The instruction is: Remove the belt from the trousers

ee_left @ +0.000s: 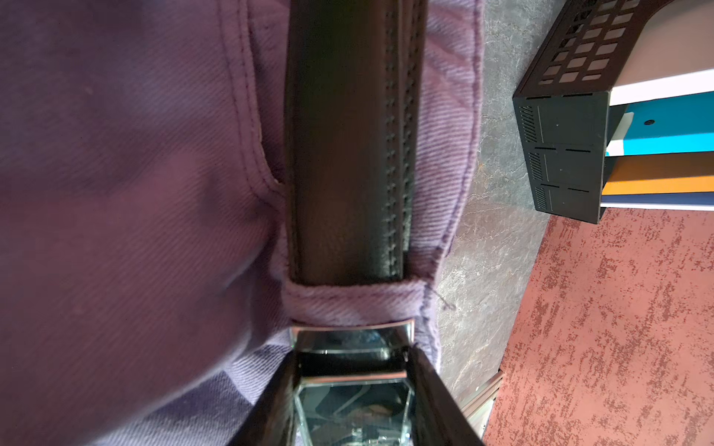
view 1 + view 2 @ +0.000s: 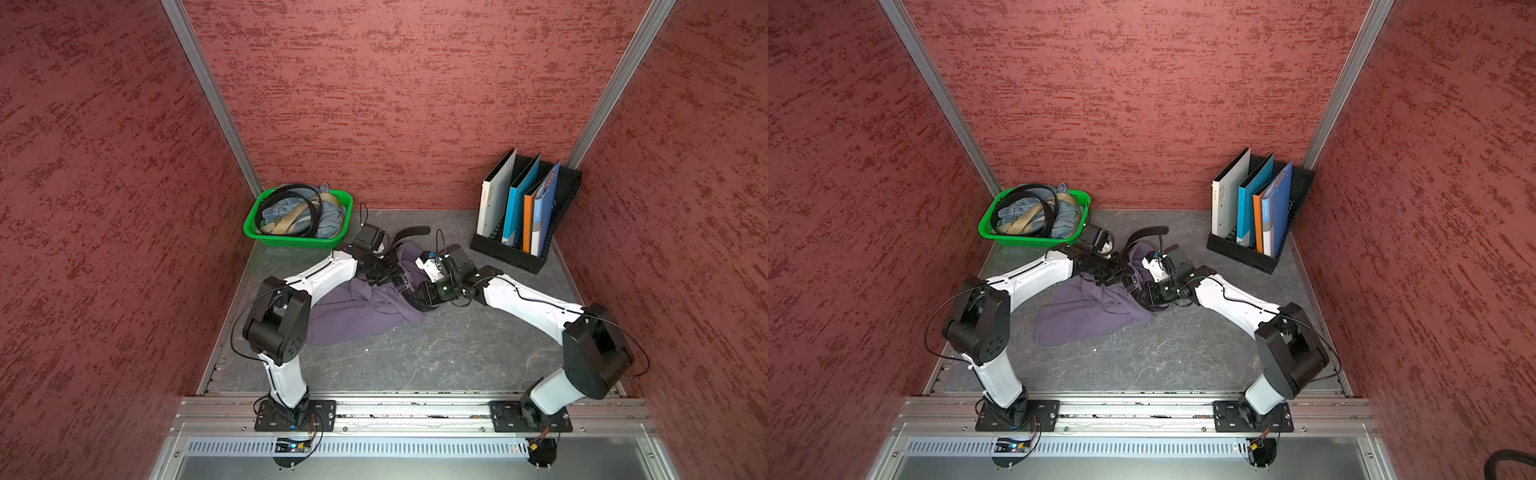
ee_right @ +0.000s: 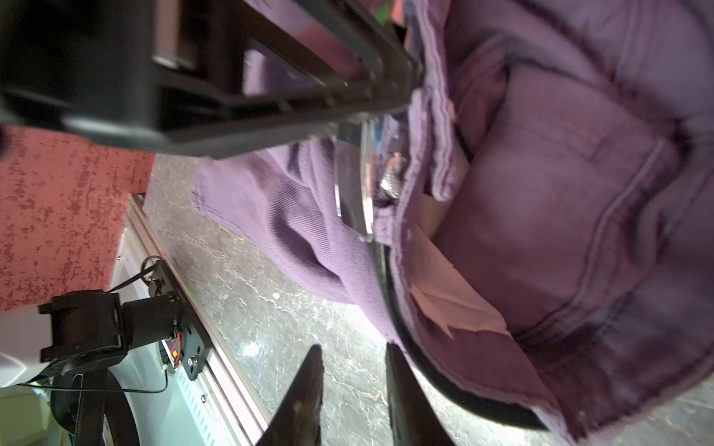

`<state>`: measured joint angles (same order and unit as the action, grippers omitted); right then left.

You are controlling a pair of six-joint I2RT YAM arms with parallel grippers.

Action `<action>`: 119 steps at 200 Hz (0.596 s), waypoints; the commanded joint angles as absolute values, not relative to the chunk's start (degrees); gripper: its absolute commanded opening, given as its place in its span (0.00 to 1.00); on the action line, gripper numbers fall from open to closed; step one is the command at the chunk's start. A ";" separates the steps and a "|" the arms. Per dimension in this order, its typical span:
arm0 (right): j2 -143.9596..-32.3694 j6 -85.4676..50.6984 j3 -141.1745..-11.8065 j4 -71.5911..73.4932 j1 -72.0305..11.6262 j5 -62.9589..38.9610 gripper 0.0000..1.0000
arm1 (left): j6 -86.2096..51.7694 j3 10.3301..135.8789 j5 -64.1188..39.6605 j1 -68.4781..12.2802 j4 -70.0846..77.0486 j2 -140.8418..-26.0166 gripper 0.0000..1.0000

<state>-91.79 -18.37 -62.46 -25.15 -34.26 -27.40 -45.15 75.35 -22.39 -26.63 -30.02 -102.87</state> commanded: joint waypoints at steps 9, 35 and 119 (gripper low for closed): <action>-93.24 -17.97 -63.11 -24.30 -33.84 -27.43 0.29 | -44.23 76.64 -21.58 -26.02 -31.33 -101.46 0.00; -93.73 -17.63 -63.19 -23.97 -33.83 -26.85 0.30 | -44.16 76.13 -21.45 -25.91 -31.37 -101.08 0.00; -95.22 -16.67 -63.25 -22.65 -33.60 -23.83 0.32 | -44.05 75.36 -21.80 -25.66 -31.74 -100.20 0.00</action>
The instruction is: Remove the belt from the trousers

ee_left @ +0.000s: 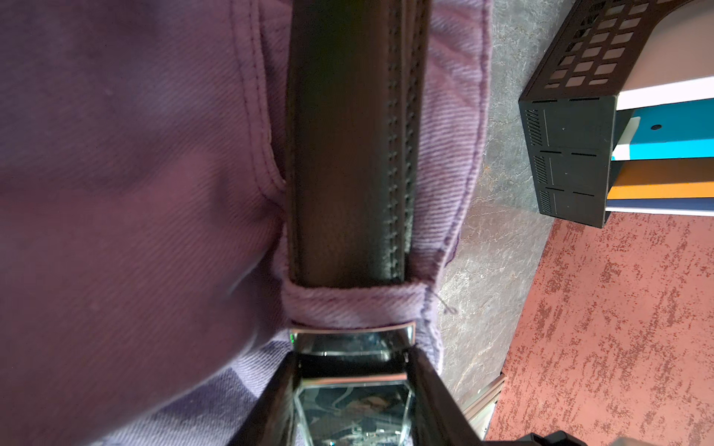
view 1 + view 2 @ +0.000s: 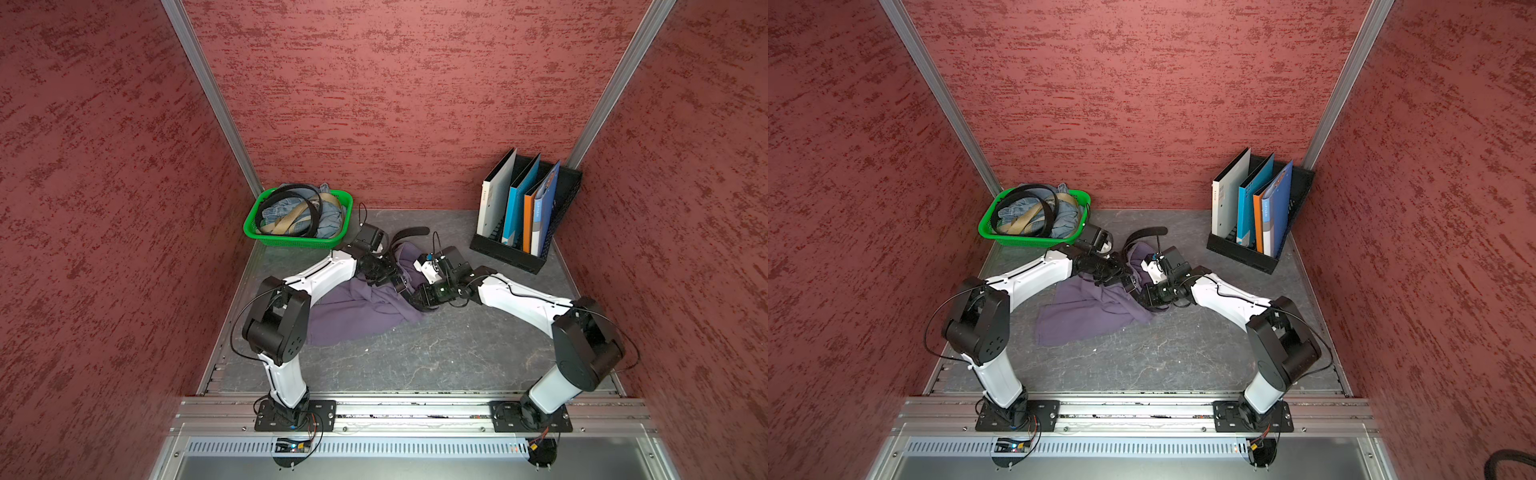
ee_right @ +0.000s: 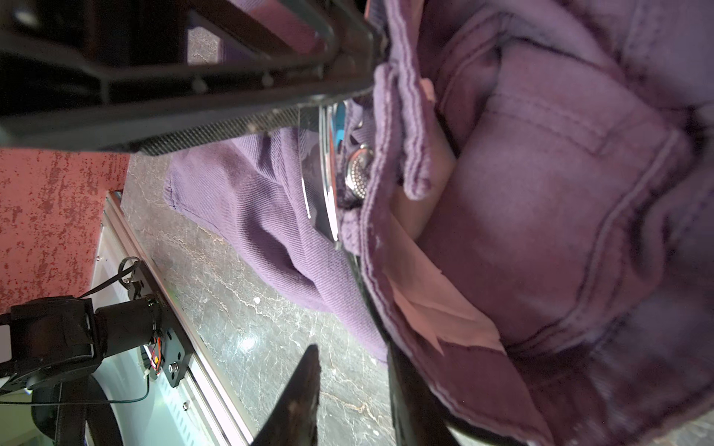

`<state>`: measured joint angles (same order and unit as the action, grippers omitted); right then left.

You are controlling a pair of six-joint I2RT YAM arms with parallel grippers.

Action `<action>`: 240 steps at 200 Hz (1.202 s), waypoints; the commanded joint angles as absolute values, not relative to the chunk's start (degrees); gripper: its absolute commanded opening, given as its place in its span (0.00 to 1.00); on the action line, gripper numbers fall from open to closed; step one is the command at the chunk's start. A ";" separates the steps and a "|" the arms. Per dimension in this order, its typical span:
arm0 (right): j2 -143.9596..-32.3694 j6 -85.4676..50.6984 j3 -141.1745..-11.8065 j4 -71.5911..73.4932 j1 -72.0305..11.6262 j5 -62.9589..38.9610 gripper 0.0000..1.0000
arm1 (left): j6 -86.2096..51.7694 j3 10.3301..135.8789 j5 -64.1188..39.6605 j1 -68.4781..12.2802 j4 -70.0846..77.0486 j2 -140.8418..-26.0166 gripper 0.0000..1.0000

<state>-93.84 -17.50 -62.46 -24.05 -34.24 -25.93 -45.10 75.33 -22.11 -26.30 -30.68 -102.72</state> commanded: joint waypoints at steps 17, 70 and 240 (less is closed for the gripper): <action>-96.29 -17.00 -63.26 -21.73 -33.57 -24.31 0.31 | -44.12 75.34 -21.97 -25.66 -31.73 -100.20 0.00; -94.60 -16.22 -63.97 -22.28 -33.24 -21.84 0.32 | -43.94 74.70 -21.71 -25.63 -32.00 -99.67 0.00; -94.79 -18.55 -63.37 -20.98 -34.18 -29.36 0.32 | -44.29 74.43 -21.97 -25.75 -31.04 -100.54 0.00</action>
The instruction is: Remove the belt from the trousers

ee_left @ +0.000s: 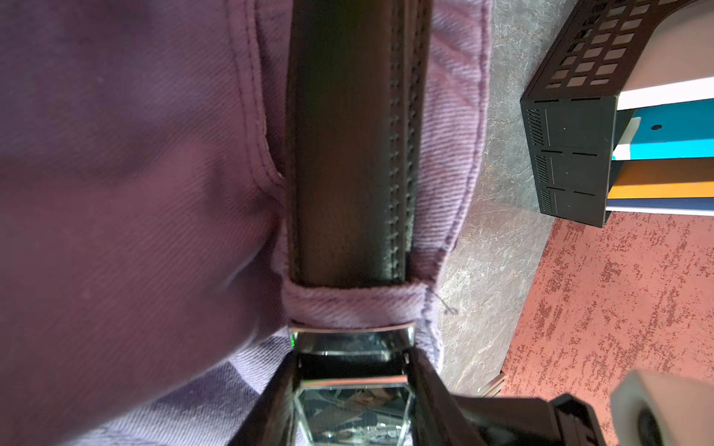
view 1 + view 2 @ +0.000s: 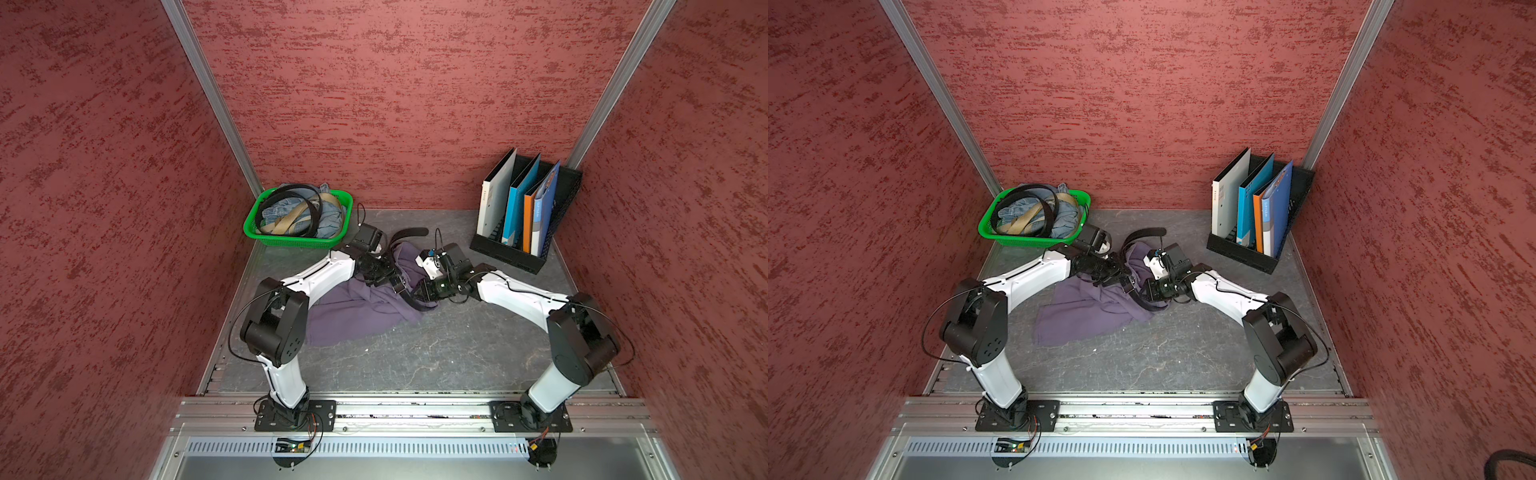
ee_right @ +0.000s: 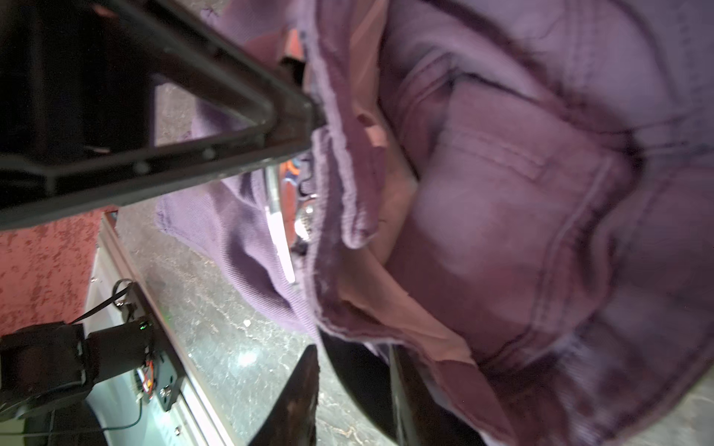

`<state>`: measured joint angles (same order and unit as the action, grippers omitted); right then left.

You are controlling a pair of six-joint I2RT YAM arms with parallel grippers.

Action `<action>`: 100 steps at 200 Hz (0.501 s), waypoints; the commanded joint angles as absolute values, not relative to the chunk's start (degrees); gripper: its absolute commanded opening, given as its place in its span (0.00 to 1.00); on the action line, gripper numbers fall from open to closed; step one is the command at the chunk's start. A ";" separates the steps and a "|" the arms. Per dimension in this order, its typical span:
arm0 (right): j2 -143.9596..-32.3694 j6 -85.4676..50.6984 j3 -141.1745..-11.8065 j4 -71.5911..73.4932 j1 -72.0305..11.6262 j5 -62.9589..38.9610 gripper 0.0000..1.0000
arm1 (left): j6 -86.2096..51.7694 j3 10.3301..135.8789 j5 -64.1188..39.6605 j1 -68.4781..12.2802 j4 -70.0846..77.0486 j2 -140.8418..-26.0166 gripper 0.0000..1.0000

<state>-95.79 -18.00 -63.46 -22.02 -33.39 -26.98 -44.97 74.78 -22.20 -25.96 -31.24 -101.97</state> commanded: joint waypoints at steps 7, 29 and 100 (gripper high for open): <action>-94.85 -18.46 -63.41 -21.02 -34.19 -29.31 0.32 | -44.27 74.49 -21.97 -25.77 -31.19 -100.63 0.00; -96.75 -18.88 -63.46 -20.55 -34.75 -29.02 0.31 | -44.30 74.86 -21.88 -25.84 -31.24 -100.80 0.00; -99.75 -20.13 -63.23 -16.27 -35.16 -27.34 0.18 | -45.17 74.72 -22.79 -25.93 -30.37 -100.06 0.00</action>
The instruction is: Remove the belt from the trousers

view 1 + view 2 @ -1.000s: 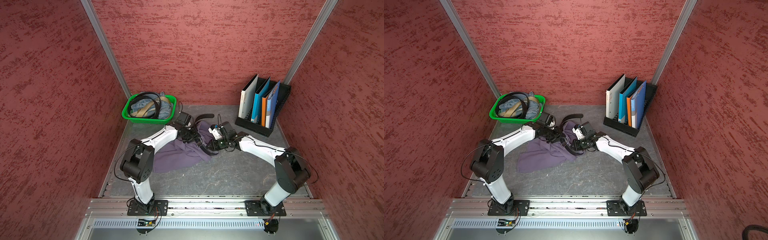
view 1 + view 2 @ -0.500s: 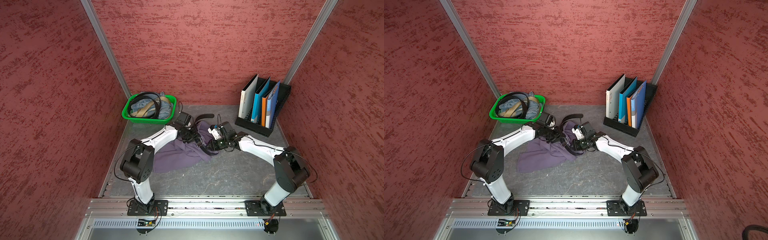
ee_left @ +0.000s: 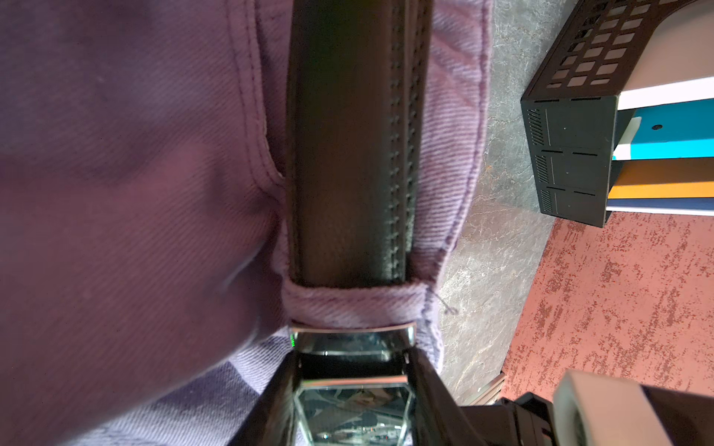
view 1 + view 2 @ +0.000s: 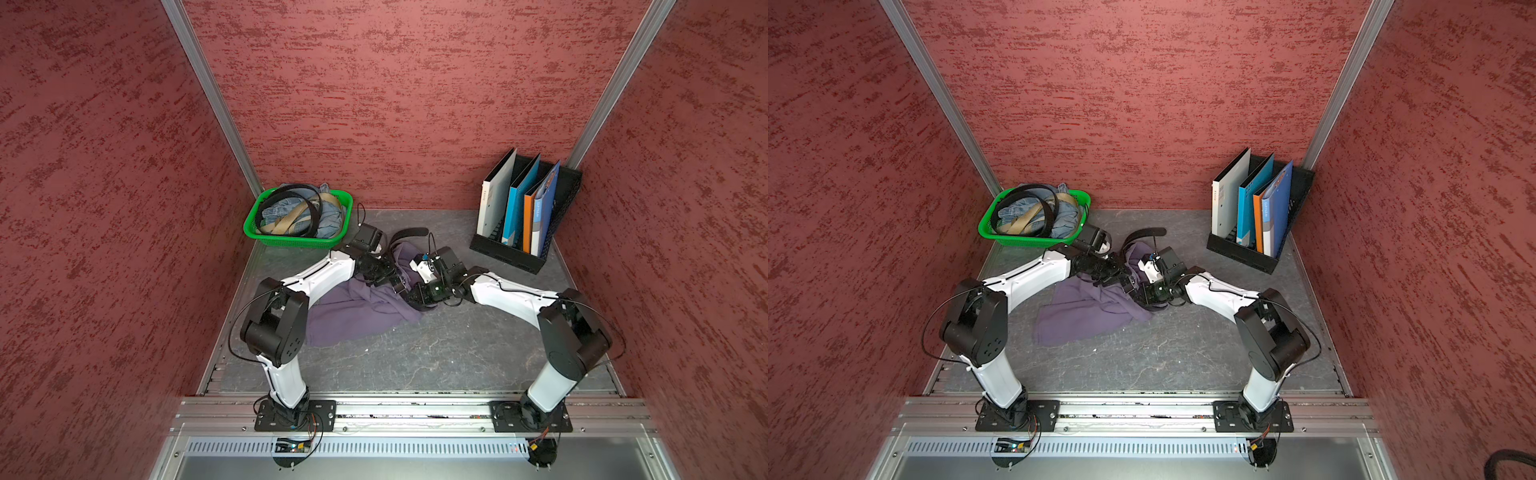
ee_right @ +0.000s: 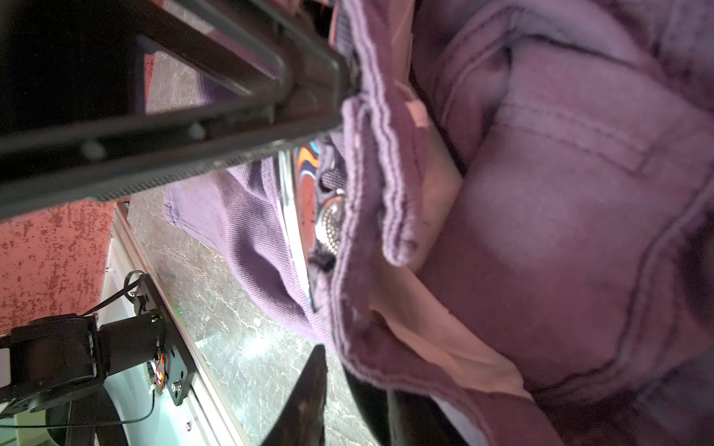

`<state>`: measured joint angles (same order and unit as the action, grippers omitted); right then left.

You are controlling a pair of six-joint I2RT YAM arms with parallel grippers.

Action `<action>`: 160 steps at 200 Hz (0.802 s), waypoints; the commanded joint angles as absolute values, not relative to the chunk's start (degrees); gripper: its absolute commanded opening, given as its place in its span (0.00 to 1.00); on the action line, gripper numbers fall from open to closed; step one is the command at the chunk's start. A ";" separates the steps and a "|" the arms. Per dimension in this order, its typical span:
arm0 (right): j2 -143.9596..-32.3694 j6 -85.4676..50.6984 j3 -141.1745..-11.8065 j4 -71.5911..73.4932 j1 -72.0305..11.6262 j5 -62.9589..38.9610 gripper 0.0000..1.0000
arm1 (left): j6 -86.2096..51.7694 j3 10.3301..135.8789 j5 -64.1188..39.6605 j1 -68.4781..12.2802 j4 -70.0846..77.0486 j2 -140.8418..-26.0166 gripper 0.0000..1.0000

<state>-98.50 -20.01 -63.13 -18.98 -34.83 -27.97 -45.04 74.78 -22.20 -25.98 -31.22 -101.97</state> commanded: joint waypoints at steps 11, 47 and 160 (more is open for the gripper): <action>-100.38 -20.13 -63.69 -16.30 -35.16 -27.49 0.12 | -45.72 74.62 -23.44 -25.92 -29.35 -100.17 0.00; -97.98 -19.66 -63.37 -18.54 -35.16 -27.65 0.00 | -48.45 74.88 -25.18 -24.80 -25.78 -104.11 0.00; -86.68 -19.42 -57.80 -32.59 -36.74 -24.97 0.00 | -45.85 89.26 -21.03 -22.98 -30.96 -114.79 0.00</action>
<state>-90.48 -19.90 -58.30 -23.62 -35.88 -24.45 -46.72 86.48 -27.73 -25.19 -33.30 -114.02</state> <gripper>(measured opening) 0.059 0.420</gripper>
